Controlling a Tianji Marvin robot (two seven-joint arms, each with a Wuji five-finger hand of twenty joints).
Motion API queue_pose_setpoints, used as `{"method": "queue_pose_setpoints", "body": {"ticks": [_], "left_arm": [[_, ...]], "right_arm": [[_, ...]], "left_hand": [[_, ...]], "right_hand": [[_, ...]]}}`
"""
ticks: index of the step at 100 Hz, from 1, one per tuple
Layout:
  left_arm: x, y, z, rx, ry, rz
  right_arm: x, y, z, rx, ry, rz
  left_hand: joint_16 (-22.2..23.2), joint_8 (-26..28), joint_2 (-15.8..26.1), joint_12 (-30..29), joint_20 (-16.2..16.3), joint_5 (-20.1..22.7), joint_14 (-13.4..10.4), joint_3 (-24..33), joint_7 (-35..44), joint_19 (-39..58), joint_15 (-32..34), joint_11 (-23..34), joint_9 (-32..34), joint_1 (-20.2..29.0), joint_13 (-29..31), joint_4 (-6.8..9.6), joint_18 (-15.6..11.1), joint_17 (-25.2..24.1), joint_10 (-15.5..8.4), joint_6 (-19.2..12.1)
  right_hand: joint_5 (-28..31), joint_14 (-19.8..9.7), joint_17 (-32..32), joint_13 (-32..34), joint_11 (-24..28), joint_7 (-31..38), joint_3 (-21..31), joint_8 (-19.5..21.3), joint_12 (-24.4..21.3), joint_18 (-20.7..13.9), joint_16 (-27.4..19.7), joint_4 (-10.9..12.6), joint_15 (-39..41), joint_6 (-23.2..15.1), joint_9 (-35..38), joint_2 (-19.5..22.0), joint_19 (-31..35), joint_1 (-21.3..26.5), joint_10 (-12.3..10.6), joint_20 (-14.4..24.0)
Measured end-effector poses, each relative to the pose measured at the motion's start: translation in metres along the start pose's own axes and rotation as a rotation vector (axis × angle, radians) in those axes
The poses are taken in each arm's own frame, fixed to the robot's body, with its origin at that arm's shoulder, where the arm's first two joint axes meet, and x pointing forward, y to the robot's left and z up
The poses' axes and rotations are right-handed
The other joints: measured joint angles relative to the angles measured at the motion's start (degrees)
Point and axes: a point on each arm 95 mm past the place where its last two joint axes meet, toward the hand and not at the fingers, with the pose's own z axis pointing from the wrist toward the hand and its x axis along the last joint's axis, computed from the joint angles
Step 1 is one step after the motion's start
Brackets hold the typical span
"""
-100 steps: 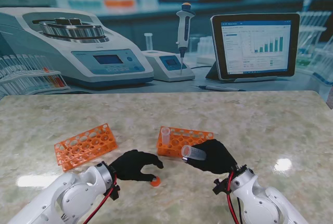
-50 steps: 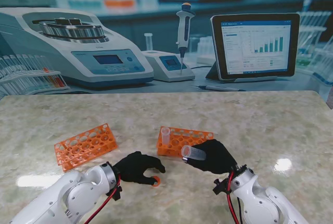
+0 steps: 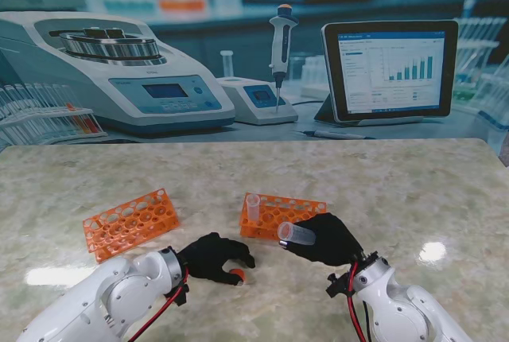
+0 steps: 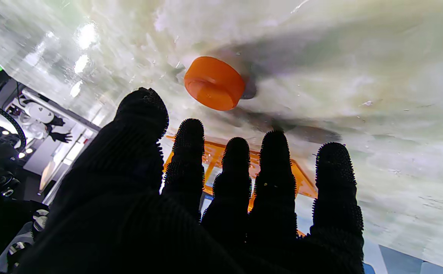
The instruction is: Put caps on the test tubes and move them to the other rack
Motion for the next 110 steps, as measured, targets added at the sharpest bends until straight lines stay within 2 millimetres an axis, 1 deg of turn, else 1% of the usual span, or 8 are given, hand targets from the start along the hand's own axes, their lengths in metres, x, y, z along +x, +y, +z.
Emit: {"method": "queue_pose_setpoints", "body": {"ticks": [11, 37, 62, 73, 87, 94, 98, 110], "left_arm": [[0.0002, 0.0003, 0.0, -0.008, 0.001, 0.014], [0.0016, -0.0008, -0.0022, -0.033, 0.01, 0.052], [0.0061, 0.0005, -0.0059, -0.055, 0.024, 0.094], [0.0077, 0.0015, -0.0068, -0.065, 0.029, 0.122], [0.0086, 0.0026, -0.0069, -0.067, 0.031, 0.137], [0.0091, 0.0039, -0.0062, -0.063, 0.034, 0.136], [0.009, 0.0045, -0.0057, -0.062, 0.035, 0.139], [0.0081, 0.0047, -0.0049, -0.06, 0.036, 0.15]], "right_arm": [[0.0, -0.0001, -0.0003, 0.0, 0.0, 0.001], [0.0, -0.0002, -0.0003, 0.0, -0.001, 0.002], [0.0001, -0.0005, -0.0003, 0.002, 0.0, 0.003], [0.0001, -0.0005, -0.0003, 0.002, 0.0, 0.003], [0.0003, -0.0006, -0.0004, 0.003, 0.0, 0.003], [0.0003, -0.0007, -0.0005, 0.003, 0.0, 0.002], [0.0004, -0.0007, -0.0006, 0.003, 0.0, 0.002], [0.0004, -0.0008, -0.0008, 0.003, -0.001, 0.002]], "left_hand": [[0.3, 0.0, 0.0, 0.0, 0.0, 0.0, -1.3, 0.0, 0.0, -0.8, -0.1, 0.0, 0.0, -0.7, -0.8, 0.0, 0.0, -0.8, 0.0, -0.5], [0.3, 0.3, 0.0, 0.0, 0.2, 0.0, -1.3, 0.0, 0.1, -1.5, -0.9, 0.0, 0.0, -0.7, -1.0, 0.0, 0.0, -1.3, 0.0, -0.7], [1.1, 1.3, -1.1, 0.0, 1.9, 0.0, -1.3, 0.0, 0.3, -1.5, -0.9, 0.0, 0.0, -1.3, -1.1, 0.0, -0.1, -1.3, 0.0, -0.7], [2.1, 1.4, -2.3, 0.6, 2.9, 0.0, -1.5, 1.1, 0.5, -1.5, -0.8, 0.0, 0.0, -1.3, -2.2, 0.0, -0.4, -1.3, 0.0, -1.3], [3.4, 2.5, -4.3, 1.3, 3.8, 0.0, -1.6, 6.2, 1.7, -1.5, -0.8, 0.0, 0.0, -3.4, -2.4, 0.0, -0.8, -0.8, 0.0, -1.3], [4.3, 2.7, -4.6, 1.4, 4.3, 0.0, -1.7, 7.2, 1.8, -1.4, -0.7, 0.0, 0.0, -3.4, -2.8, 0.0, -1.1, -0.7, 0.0, -1.3], [5.9, 2.8, -4.9, 1.8, 4.4, 0.0, -2.1, 7.7, 2.4, -0.9, -0.3, 0.0, 0.0, -3.4, -3.4, 0.0, -1.2, -0.6, 0.0, -1.3], [7.0, 4.1, -5.3, 2.2, 5.1, 0.0, -3.2, 7.8, 3.8, 0.6, 0.8, 0.0, 0.0, -3.4, -3.6, 0.0, -2.0, 0.0, -0.1, -2.0]], "right_hand": [[0.0, 0.0, 0.0, 0.0, 0.0, 0.0, 0.0, 0.0, 0.0, 0.0, 0.0, 0.0, 0.0, 0.0, 0.0, 0.0, 0.0, 0.0, 0.0, 0.0], [0.0, 0.0, 0.0, 0.0, 0.0, 0.0, 0.0, 0.0, 0.0, 0.0, 0.0, 0.0, 0.0, 0.0, 0.0, 0.0, 0.0, 0.0, 0.0, 0.0], [0.0, 0.0, 0.0, 0.0, 0.0, 0.0, 0.0, 0.0, 0.0, 0.0, 0.0, 0.0, 0.0, 0.0, 0.0, 0.0, 0.0, 0.0, 0.0, 0.0], [0.0, 0.0, 0.0, 0.0, 0.0, 0.0, 0.0, 0.0, 0.0, 0.0, 0.0, 0.0, 0.0, 0.0, 0.0, 0.0, 0.0, 0.0, 0.0, 0.0], [0.0, 0.0, 0.0, 0.0, 0.0, 0.0, 0.0, 0.0, 0.0, 0.0, 0.0, 0.0, 0.0, 0.0, 0.0, 0.0, 0.0, 0.0, 0.0, 0.0], [0.0, 0.0, 0.0, 0.0, 0.0, 0.0, 0.0, 0.0, 0.0, 0.0, 0.0, 0.0, 0.0, 0.0, 0.0, 0.0, 0.0, 0.0, 0.0, 0.0], [0.0, 0.0, 0.0, 0.0, 0.0, 0.0, 0.0, 0.0, 0.0, 0.0, 0.0, 0.0, 0.0, 0.1, 0.0, 0.0, 0.0, 0.0, 0.0, 0.0], [0.0, 0.0, 0.0, 0.0, 0.0, 0.0, 0.0, 0.0, 0.0, 0.0, 0.0, 0.0, 0.0, 0.1, 0.0, 0.0, 0.0, 0.0, 0.0, 0.0]]}}
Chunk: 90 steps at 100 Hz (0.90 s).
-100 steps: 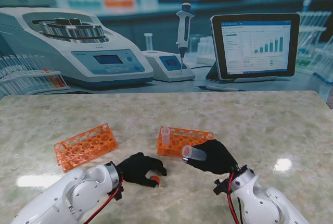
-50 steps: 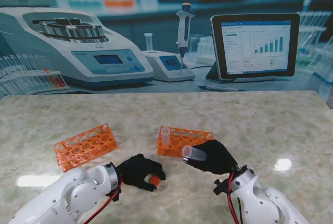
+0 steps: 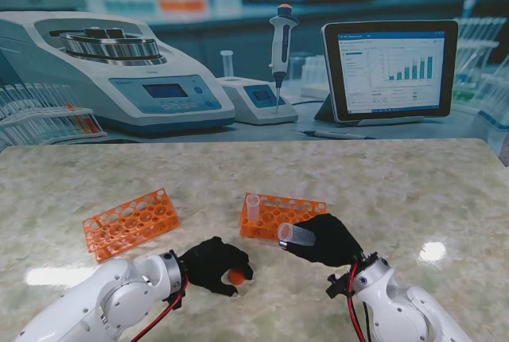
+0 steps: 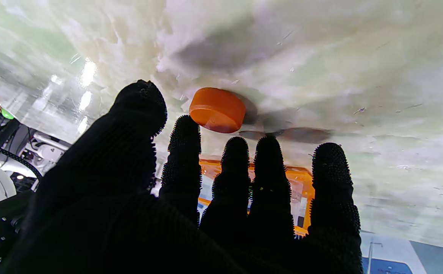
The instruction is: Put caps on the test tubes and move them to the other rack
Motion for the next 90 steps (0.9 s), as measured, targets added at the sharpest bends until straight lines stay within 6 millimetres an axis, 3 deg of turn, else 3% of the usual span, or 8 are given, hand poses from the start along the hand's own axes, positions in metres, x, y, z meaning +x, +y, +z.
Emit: {"method": "queue_pose_setpoints", "body": {"ticks": [32, 57, 84, 90], "left_arm": [[-0.0012, 0.0024, -0.0003, 0.0, 0.0, 0.039], [-0.0016, 0.0036, 0.0001, 0.003, -0.001, 0.068], [-0.0035, 0.0048, 0.003, 0.019, -0.006, 0.078], [-0.0039, 0.005, 0.0035, 0.023, -0.008, 0.082]], "right_arm": [[0.0002, -0.0001, -0.0004, 0.0, -0.001, -0.001], [0.0006, 0.0, -0.0005, -0.001, -0.001, -0.001], [0.0009, 0.0003, -0.001, -0.001, -0.002, -0.001], [0.001, 0.0005, -0.0011, -0.001, -0.002, -0.002]], "left_hand": [[3.9, 3.7, -0.6, 2.2, 2.9, -1.2, -2.2, 1.2, 4.0, 6.8, 1.8, 1.0, -0.6, 1.5, -1.8, 0.0, -4.2, 3.8, -0.7, -1.8], [7.2, 5.4, -0.6, 4.2, 3.0, -0.7, -3.1, 1.3, 6.8, 10.5, 6.0, 2.5, -0.6, 4.5, -2.3, -0.06, -6.5, 6.5, -1.3, -2.1], [9.2, 7.3, -0.6, 6.9, 3.0, -1.4, -4.5, 2.5, 8.7, 14.2, 10.7, 4.8, -0.6, 8.4, -2.3, -0.05, -9.4, 13.0, -2.8, -2.8], [12.0, 7.5, -0.6, 7.6, 3.0, -1.4, -5.6, 2.6, 9.2, 14.7, 17.0, 5.5, -0.6, 9.2, -0.7, -0.04, -10.1, 15.3, -3.2, -2.8]], "right_hand": [[0.0, 0.0, 0.0, 0.0, 0.0, 0.0, 0.0, 0.0, 0.0, 0.0, 0.0, 0.0, 0.0, 0.0, 0.0, 0.0, 0.0, 0.0, 0.0, 0.0], [0.0, 0.0, 0.0, 0.0, 0.0, 0.0, 0.0, 0.0, 0.0, 0.0, 0.0, 0.0, 0.0, 0.0, 0.0, 0.0, 0.0, 0.0, 0.0, 0.0], [0.0, 0.0, 0.0, 0.0, 0.0, 0.0, 0.0, 0.0, 0.0, 0.0, 0.0, 0.0, 0.0, 0.1, 0.0, 0.0, 0.0, 0.0, 0.0, 0.0], [0.0, 0.0, 0.0, 0.0, 0.0, 0.0, 0.0, 0.0, 0.0, 0.0, 0.0, 0.0, 0.0, 0.1, 0.0, 0.0, 0.0, 0.0, 0.0, 0.0]]}}
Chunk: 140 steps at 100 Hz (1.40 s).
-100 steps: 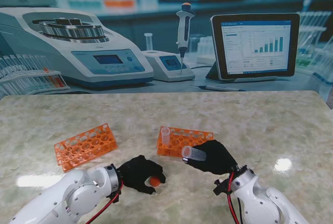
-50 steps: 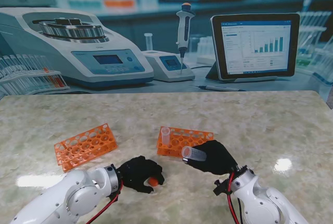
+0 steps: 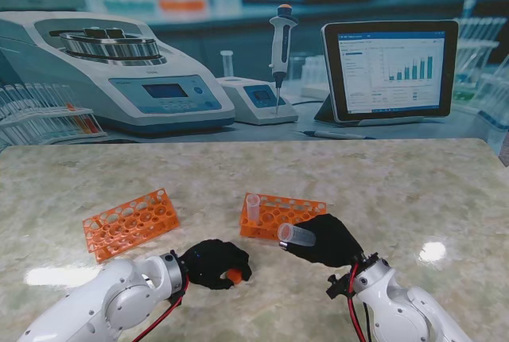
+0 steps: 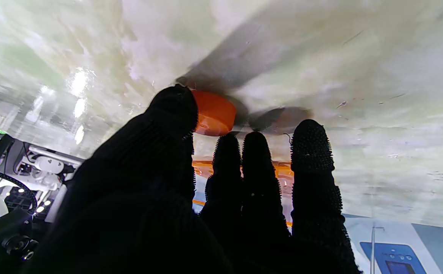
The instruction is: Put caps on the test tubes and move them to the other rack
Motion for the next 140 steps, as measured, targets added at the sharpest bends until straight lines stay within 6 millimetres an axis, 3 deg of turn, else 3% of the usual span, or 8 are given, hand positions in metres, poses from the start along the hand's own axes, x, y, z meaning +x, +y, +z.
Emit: {"method": "queue_pose_setpoints", "body": {"ticks": [6, 28, 37, 52, 84, 95, 115, 140], "left_arm": [[-0.001, 0.0, 0.001, 0.005, -0.001, 0.004], [-0.003, 0.001, 0.004, 0.026, -0.003, 0.003], [-0.003, 0.001, 0.005, 0.028, -0.001, 0.01], [-0.003, -0.001, 0.008, 0.036, 0.007, 0.011], [-0.005, -0.001, 0.011, 0.049, 0.006, -0.017], [-0.006, -0.001, 0.012, 0.053, 0.006, -0.027], [-0.007, 0.0, 0.014, 0.07, 0.008, -0.018], [-0.008, 0.0, 0.015, 0.078, 0.007, -0.019]], "right_arm": [[0.0, 0.0, 0.0, 0.0, 0.0, 0.0], [0.0, 0.0, -0.001, -0.002, 0.001, -0.001], [0.001, 0.0, -0.001, -0.002, 0.001, -0.001], [0.001, 0.001, -0.002, -0.004, 0.003, -0.001], [0.001, 0.001, -0.004, -0.007, 0.006, -0.003], [0.002, 0.002, -0.004, -0.01, 0.006, -0.004], [0.002, 0.003, -0.005, -0.015, 0.008, -0.006], [0.003, 0.004, -0.007, -0.018, 0.011, -0.008]], "left_hand": [[0.3, 0.1, 0.0, 0.6, -0.1, 0.0, -0.6, 0.1, 1.0, 0.5, 1.3, 0.8, 0.3, 0.7, 1.0, -0.03, -0.2, 1.7, -0.6, 0.0], [9.3, 1.5, -0.1, 2.9, -5.2, 0.1, -1.2, -2.8, 4.9, 1.9, 5.2, 3.2, 1.3, 6.9, 9.7, -0.45, -0.7, 7.6, -2.0, -0.4], [9.5, 1.3, 0.1, 3.9, -6.2, 0.3, -0.6, -4.3, 5.7, 1.9, 5.2, 3.3, 1.9, 7.0, 11.8, -0.48, -1.0, 9.5, -2.2, 0.1], [9.6, 1.2, 0.2, 13.7, -9.5, 3.0, 1.4, -8.8, 6.3, 1.9, 4.1, 2.7, 4.8, 8.4, 17.0, -0.71, -1.7, 13.6, -2.2, 0.3], [9.5, -1.1, -1.2, 15.4, -18.0, 6.5, 2.5, -9.4, 6.4, 0.3, 3.8, 1.8, 7.6, 9.0, 19.4, -0.99, -2.6, 17.2, -2.2, 0.3], [9.6, -1.1, -1.3, 15.9, -18.1, 6.5, 2.5, -9.3, 6.4, 0.7, 4.2, 2.9, 7.7, 9.0, 19.5, -1.62, -2.8, 18.0, -2.5, 0.3], [9.8, -1.1, -1.7, 15.9, -18.1, 6.6, 3.0, -6.7, 6.9, 1.0, 4.5, 4.6, 8.5, 8.7, 19.5, -5.09, -3.1, 17.8, -2.9, 0.5], [10.2, -1.1, -1.8, 16.3, -18.1, 7.1, 3.1, -6.3, 7.1, 1.5, 4.5, 5.1, 9.0, 8.1, 19.6, -5.14, -3.1, 17.7, -3.1, 0.5]], "right_hand": [[0.0, 0.0, 0.0, 0.0, 0.0, 0.0, 0.0, 0.0, 0.0, 0.0, 0.0, 0.0, 0.0, 0.0, 0.0, 0.0, 0.0, 0.0, 0.0, 0.0], [0.0, 0.0, 0.0, 0.0, 0.0, 0.0, 0.0, 0.0, 0.0, 0.0, 0.0, 0.0, 0.0, 0.0, 0.0, 0.0, 0.0, 0.0, 0.0, 0.0], [0.0, 0.0, 0.0, 0.0, 0.0, 0.0, 0.0, 0.0, 0.0, 0.0, 0.0, 0.0, 0.0, 0.0, 0.0, 0.0, 0.0, 0.0, 0.0, 0.0], [0.0, 0.0, 0.0, 0.0, 0.0, 0.0, 0.0, 0.0, 0.0, 0.0, 0.0, 0.0, 0.0, 0.0, 0.0, 0.0, 0.0, 0.0, 0.0, 0.0], [0.0, 0.0, 0.0, 0.0, 0.0, 0.0, 0.0, 0.0, 0.0, 0.0, 0.0, 0.0, 0.0, 0.1, 0.0, 0.0, 0.0, 0.0, 0.0, 0.0], [0.0, 0.0, 0.0, 0.0, 0.0, 0.0, 0.0, 0.0, 0.0, 0.0, 0.0, 0.0, 0.0, 0.1, 0.0, 0.0, 0.0, 0.0, 0.0, 0.0], [0.0, 0.1, 0.0, 0.0, 0.0, 0.0, 0.0, 0.0, 0.0, 0.0, 0.0, 0.0, 0.0, 0.1, 0.0, 0.0, 0.0, 0.0, 0.0, 0.0], [0.0, 0.1, 0.0, 0.0, 0.0, 0.0, 0.0, 0.0, 0.0, 0.0, 0.0, 0.0, 0.0, 0.1, 0.0, 0.0, 0.0, 0.0, 0.0, 0.0]]}}
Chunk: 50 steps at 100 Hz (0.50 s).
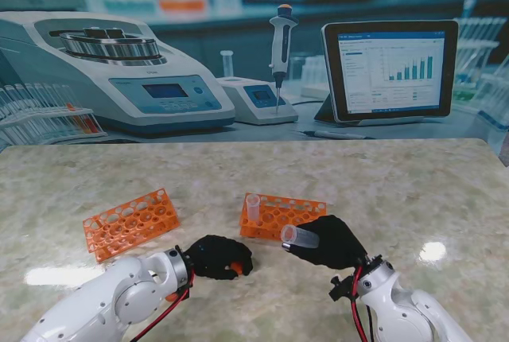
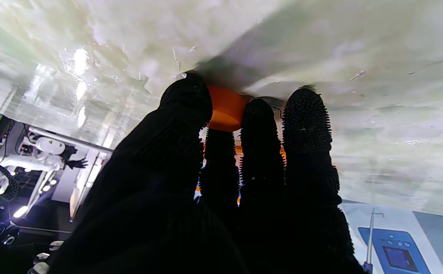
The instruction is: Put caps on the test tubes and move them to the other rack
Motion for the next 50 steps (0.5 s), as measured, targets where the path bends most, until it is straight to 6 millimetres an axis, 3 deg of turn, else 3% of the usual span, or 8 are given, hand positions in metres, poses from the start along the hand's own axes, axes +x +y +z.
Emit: {"method": "queue_pose_setpoints", "body": {"ticks": [50], "left_arm": [[-0.0029, 0.0001, -0.0026, 0.009, -0.002, -0.015]], "right_arm": [[0.0017, 0.0004, -0.0013, -0.005, 0.006, 0.006]], "left_hand": [[1.1, -0.5, -1.4, -1.6, 0.0, 1.2, 1.6, 4.1, 0.0, 0.6, -0.3, -0.7, 0.0, 0.9, -0.3, 0.39, -0.5, -1.4, 1.2, 0.7]], "right_hand": [[0.0, 0.0, 0.0, 0.0, 0.0, 0.0, 0.0, 0.0, 0.0, 0.0, 0.0, 0.0, 0.0, 0.0, 0.0, 0.0, 0.0, 0.0, 0.0, 0.0]]}}
